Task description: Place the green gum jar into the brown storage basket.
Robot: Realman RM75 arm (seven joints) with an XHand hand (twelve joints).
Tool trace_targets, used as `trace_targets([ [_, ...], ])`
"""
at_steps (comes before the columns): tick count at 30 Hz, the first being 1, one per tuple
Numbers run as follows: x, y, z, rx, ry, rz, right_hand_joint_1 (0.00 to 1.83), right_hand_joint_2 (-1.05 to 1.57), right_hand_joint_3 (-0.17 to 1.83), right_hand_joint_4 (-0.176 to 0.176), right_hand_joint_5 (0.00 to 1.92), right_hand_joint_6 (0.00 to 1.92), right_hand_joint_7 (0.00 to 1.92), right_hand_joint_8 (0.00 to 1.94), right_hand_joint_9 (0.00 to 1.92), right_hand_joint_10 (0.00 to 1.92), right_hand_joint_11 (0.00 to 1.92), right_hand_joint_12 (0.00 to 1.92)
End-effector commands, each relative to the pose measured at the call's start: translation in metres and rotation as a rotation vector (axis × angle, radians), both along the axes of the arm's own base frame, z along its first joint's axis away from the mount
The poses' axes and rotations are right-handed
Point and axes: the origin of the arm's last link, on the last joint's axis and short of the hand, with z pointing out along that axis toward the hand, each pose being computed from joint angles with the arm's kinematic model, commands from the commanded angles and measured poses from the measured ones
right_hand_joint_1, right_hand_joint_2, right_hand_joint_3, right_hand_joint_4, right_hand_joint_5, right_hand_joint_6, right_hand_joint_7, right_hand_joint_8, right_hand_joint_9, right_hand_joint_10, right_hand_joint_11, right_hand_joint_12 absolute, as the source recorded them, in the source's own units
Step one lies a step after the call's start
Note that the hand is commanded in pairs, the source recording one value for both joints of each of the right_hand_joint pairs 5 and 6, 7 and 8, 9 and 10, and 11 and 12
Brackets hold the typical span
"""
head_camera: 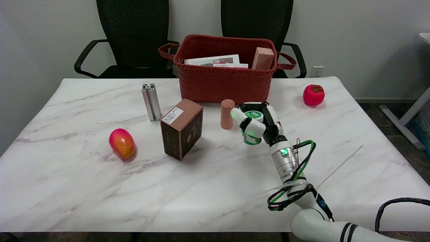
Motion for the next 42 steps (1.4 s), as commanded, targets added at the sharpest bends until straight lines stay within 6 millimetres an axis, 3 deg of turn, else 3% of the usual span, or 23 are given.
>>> trace_targets([
  [1,0.053,-0.031,0.017,-0.058,0.054,0.171,0.94,1.3,0.8,0.0,1.78,1.78,1.74,1.74,1.68,1.68,1.82,1.82],
  [14,0.123,-0.078,0.035,-0.17,0.147,0.323,0.94,1.32,0.81,0.0,1.77,1.77,1.76,1.76,1.71,1.71,1.81,1.81],
  [25,0.166,-0.121,0.044,-0.2,0.192,0.327,0.94,1.28,0.84,0.0,1.71,1.71,1.76,1.76,1.7,1.7,1.78,1.78],
  [30,0.178,-0.145,0.041,-0.213,0.21,0.324,0.96,1.16,0.96,0.0,1.68,1.68,1.74,1.74,1.68,1.68,1.74,1.74],
  [37,0.176,-0.182,0.039,-0.249,0.26,0.245,0.99,1.09,1.04,0.0,1.66,1.66,1.72,1.72,1.65,1.65,1.72,1.72],
  [42,0.173,-0.198,0.042,-0.275,0.273,0.186,0.99,1.03,1.1,0.0,1.66,1.66,1.71,1.71,1.64,1.64,1.7,1.7],
])
